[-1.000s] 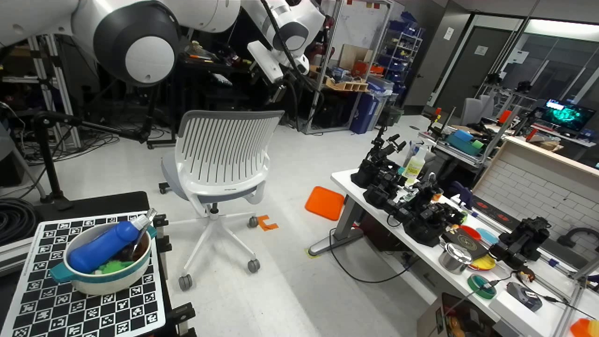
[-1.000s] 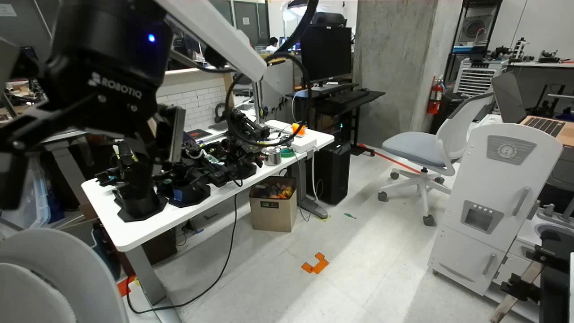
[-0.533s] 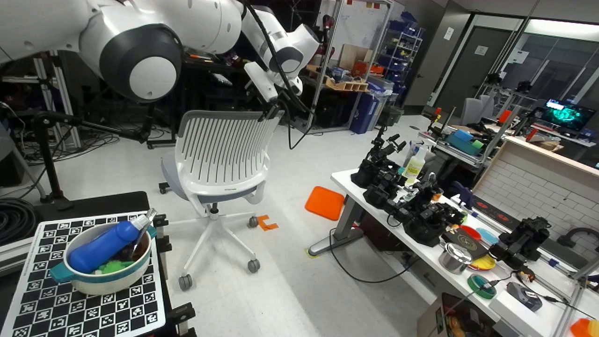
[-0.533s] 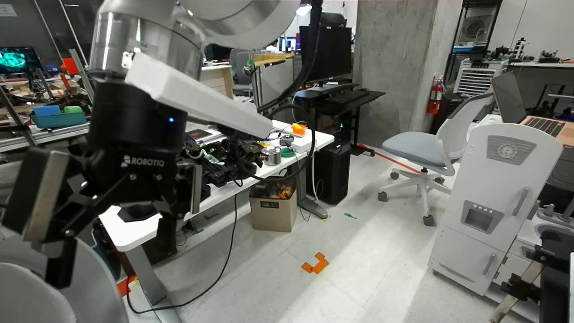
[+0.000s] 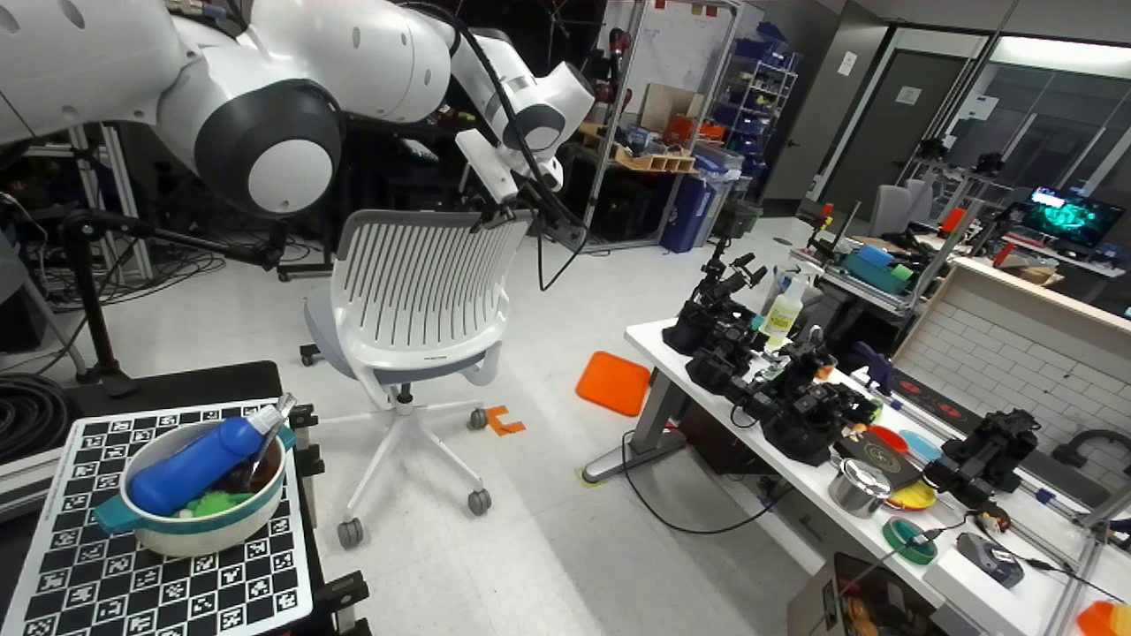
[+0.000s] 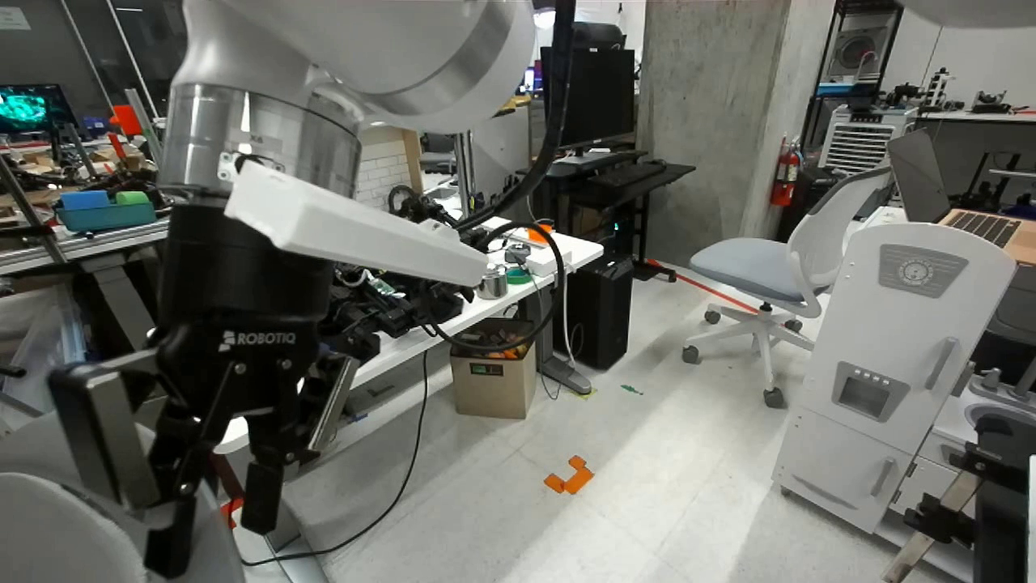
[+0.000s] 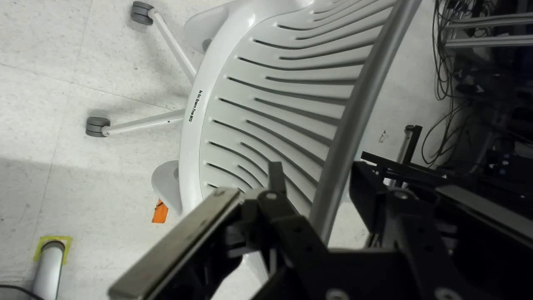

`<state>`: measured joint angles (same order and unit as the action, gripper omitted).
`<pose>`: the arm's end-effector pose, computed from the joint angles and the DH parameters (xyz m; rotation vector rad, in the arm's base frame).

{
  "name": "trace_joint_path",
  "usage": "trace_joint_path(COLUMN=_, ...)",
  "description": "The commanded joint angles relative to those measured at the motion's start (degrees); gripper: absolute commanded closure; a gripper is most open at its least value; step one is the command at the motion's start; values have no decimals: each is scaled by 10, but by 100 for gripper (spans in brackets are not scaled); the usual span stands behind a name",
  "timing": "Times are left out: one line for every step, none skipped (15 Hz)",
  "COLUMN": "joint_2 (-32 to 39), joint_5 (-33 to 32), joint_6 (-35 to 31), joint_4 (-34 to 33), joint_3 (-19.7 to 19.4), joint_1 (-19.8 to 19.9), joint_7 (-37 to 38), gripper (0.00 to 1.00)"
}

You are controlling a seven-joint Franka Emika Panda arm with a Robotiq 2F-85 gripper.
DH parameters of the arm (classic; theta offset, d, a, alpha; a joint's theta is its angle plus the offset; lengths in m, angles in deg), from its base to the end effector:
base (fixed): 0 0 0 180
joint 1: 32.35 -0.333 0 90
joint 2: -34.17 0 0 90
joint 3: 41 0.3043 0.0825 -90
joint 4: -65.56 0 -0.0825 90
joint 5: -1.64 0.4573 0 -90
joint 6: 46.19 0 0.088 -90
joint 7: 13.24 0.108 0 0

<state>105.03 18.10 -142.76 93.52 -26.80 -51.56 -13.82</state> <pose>0.7726 0.3892 0.2754 -2.5834 -0.5153 0.1861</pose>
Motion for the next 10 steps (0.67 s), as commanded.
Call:
trace_joint_path(joint_2=29, joint_5=-14, joint_6=29, joint_4=-64, joint_3=-4, joint_1=-8, joint_7=12, gripper=85)
trace_joint_path(joint_2=30, joint_5=-15, joint_6=31, joint_4=-68, joint_3=-5, joint_1=-7, joint_7=13, gripper=94)
trace_joint_path(joint_2=6, joint_5=-14, joint_6=11, joint_4=-24, joint_3=-5, joint_1=0, joint_7=8, gripper=99)
trace_joint_path(joint_2=-3, joint_5=-14, joint_6=3, joint_4=-10, joint_3=-6, joint_1=7, joint_7=7, gripper=100)
trace_joint_path(joint_2=-2, joint_5=-16, joint_6=2, joint_4=-15, joint_3=-8, joint_1=12, joint_7=8, gripper=100)
trace_joint_path(joint_2=-1, joint_5=-17, joint_6=1, joint_4=-17, joint_3=-11, joint_1=22, joint_7=7, gripper=97)
trace_joint_path(joint_2=1, joint_5=-18, joint_6=0, joint_4=-21, joint_3=-14, joint_1=31, joint_7=6, gripper=98)
trace_joint_path(joint_2=3, joint_5=-18, joint_6=-1, joint_4=-24, joint_3=-17, joint_1=42, joint_7=7, gripper=98)
trace_joint_path(joint_2=4, joint_5=-17, joint_6=-3, joint_4=-24, joint_3=-18, joint_1=52, joint_7=9, gripper=98)
trace_joint_path(joint_2=5, joint_5=-17, joint_6=-3, joint_4=-23, joint_3=-21, joint_1=63, joint_7=11, gripper=98)
